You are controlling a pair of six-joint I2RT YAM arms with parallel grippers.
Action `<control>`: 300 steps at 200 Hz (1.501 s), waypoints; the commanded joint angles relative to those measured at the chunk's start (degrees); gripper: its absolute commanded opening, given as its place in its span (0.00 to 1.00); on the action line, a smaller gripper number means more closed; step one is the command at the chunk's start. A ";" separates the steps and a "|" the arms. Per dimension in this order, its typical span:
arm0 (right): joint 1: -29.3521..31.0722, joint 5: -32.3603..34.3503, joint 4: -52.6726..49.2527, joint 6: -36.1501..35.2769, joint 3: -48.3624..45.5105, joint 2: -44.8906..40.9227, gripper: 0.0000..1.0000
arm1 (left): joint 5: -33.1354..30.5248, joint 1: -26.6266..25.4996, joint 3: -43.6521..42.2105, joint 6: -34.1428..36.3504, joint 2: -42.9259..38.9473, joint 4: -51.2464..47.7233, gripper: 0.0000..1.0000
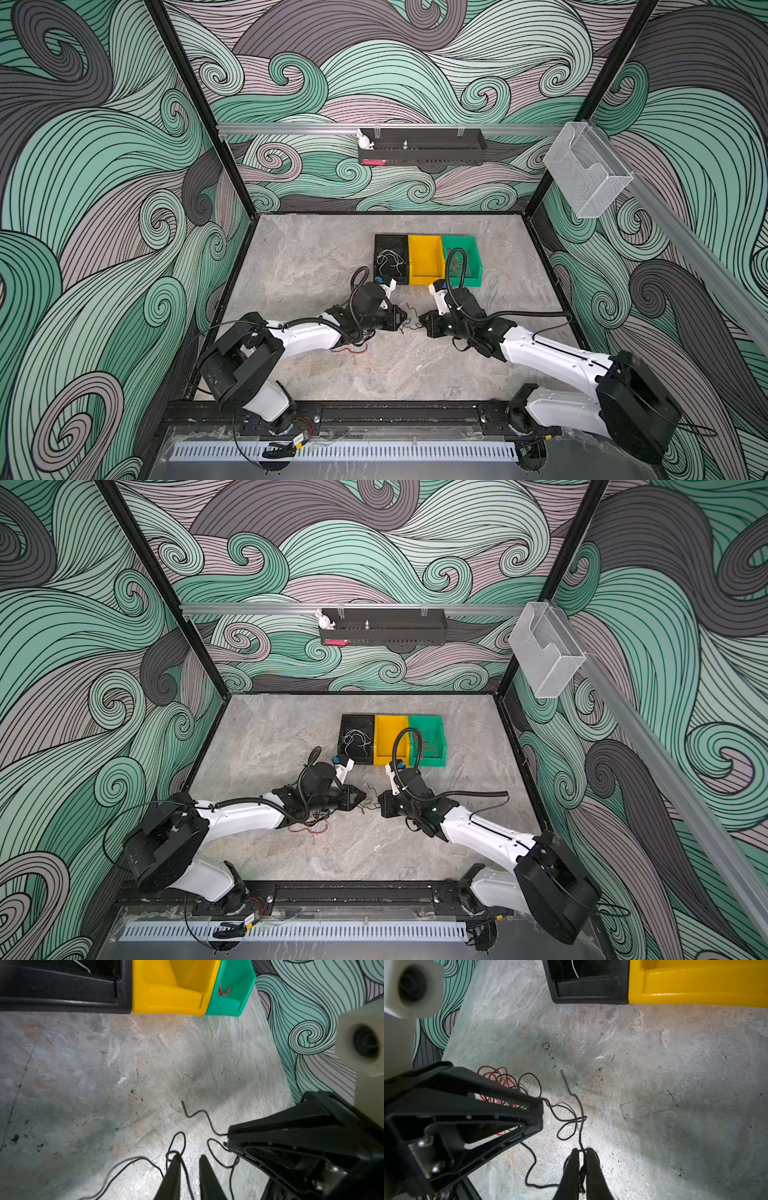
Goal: Untangle the cables
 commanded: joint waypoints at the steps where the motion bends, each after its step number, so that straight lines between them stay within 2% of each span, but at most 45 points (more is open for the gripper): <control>1: 0.67 -0.58 1.59 0.92 -1.22 -1.06 0.12 | -0.19 -0.33 1.72 -0.55 0.95 -1.78 0.10; 19: 0.67 -0.08 1.11 1.07 -1.67 -1.68 0.15 | -0.03 -0.56 1.23 -0.48 0.80 -1.63 0.00; 52: 0.67 1.48 -0.79 0.60 -1.39 -2.52 0.30 | 1.04 -0.84 0.25 -0.37 0.91 -0.43 0.00; 108: 0.67 2.79 -2.95 0.23 1.03 1.54 0.45 | 1.42 -1.65 -0.58 -0.01 1.21 -0.18 0.00; 140: 0.67 1.51 -1.70 3.19 0.86 5.38 0.44 | 0.57 -1.73 -1.43 -0.37 0.27 -0.32 0.00; 185: 1.19 -0.39 0.70 5.58 -0.73 6.39 0.39 | -2.55 -1.76 -3.79 -0.86 -2.49 -2.08 0.00; 253: 6.13 -1.90 3.73 7.89 1.13 14.24 0.41 | -4.60 -1.90 -8.08 -1.84 -7.34 -2.24 0.00; 300: 8.14 -1.46 5.53 8.99 2.56 16.73 0.37 | -4.95 -1.89 -9.75 -2.13 -9.54 -1.99 0.00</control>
